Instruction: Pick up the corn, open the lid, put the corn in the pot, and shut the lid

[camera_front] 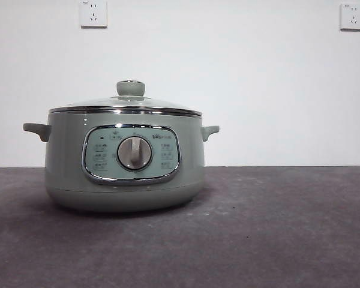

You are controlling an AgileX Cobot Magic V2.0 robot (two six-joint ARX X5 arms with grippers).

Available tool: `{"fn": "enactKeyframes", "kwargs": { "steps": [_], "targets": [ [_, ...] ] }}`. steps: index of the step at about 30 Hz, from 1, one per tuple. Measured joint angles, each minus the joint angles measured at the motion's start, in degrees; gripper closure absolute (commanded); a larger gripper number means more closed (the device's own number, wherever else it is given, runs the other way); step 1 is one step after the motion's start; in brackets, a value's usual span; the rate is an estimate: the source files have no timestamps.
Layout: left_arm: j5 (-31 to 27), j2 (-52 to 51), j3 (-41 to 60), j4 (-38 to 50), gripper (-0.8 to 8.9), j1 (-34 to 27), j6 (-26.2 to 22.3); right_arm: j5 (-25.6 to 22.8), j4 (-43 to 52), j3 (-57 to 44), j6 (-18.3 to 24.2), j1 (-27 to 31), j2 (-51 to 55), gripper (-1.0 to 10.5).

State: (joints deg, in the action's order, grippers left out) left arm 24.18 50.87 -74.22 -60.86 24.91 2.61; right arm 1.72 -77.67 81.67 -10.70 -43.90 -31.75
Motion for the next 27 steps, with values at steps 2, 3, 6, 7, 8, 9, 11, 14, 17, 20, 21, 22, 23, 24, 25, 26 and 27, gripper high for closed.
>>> {"fn": "enactKeyframes", "kwargs": {
  "steps": [2,3,6,7,8,9,11,14,17,20,21,22,23,24,25,26,27],
  "targets": [
    [0.00,0.00,0.02,0.00,8.19,0.00,0.00,0.04,0.00,0.00,0.04,0.00,0.00,9.6],
    [0.00,0.00,0.00,0.00,8.18,0.00,0.00,0.04,0.00,0.00,0.04,0.00,0.00,9.6],
    [0.00,0.00,0.00,0.02,8.18,0.00,0.04,0.04,0.00,0.00,0.04,0.00,0.00,9.5],
    [0.00,0.00,0.00,0.02,8.18,0.00,0.02,0.04,0.00,0.00,0.04,0.00,0.02,9.5],
    [0.00,0.00,0.02,0.02,8.18,0.00,0.02,0.04,0.00,0.00,0.04,0.00,0.00,9.5],
    [0.00,0.00,0.00,0.02,8.18,0.00,0.02,0.04,0.00,0.00,0.02,0.00,0.00,9.5],
    [0.00,0.00,0.00,0.02,8.17,0.00,0.02,0.00,0.00,0.00,0.04,0.00,0.00,9.5],
    [0.00,0.00,0.00,0.02,8.17,0.00,0.02,-0.33,0.00,0.00,0.02,0.00,0.00,9.5],
    [0.00,0.00,0.00,0.02,8.17,0.00,0.02,-0.85,0.00,0.00,0.02,0.00,0.00,9.5],
    [0.00,0.00,0.00,0.02,8.17,0.00,0.02,-1.66,0.00,0.00,0.04,0.00,0.00,9.5],
    [0.00,0.00,0.00,0.02,8.17,0.00,0.02,-1.90,0.00,0.00,0.02,0.00,0.00,9.5],
    [0.00,0.00,0.00,0.02,8.17,0.00,0.02,-2.05,0.00,0.00,0.04,0.00,0.00,9.5],
    [0.00,0.00,0.00,0.02,8.17,0.00,0.02,-2.40,0.00,0.00,0.02,0.00,0.00,9.5],
    [0.00,0.00,0.00,0.02,8.17,0.00,0.02,-2.67,0.00,0.00,0.02,0.00,0.00,9.5],
    [0.00,0.00,0.00,0.02,8.17,0.00,0.02,-2.93,0.00,0.00,0.04,0.00,0.00,9.5],
    [0.00,0.00,0.00,0.02,8.17,0.00,0.02,-3.23,0.00,0.00,0.02,0.00,0.00,9.5],
    [0.00,0.00,0.02,0.02,8.17,0.00,0.02,-3.41,0.00,0.00,0.04,0.00,0.00,9.5]
  ]
}}
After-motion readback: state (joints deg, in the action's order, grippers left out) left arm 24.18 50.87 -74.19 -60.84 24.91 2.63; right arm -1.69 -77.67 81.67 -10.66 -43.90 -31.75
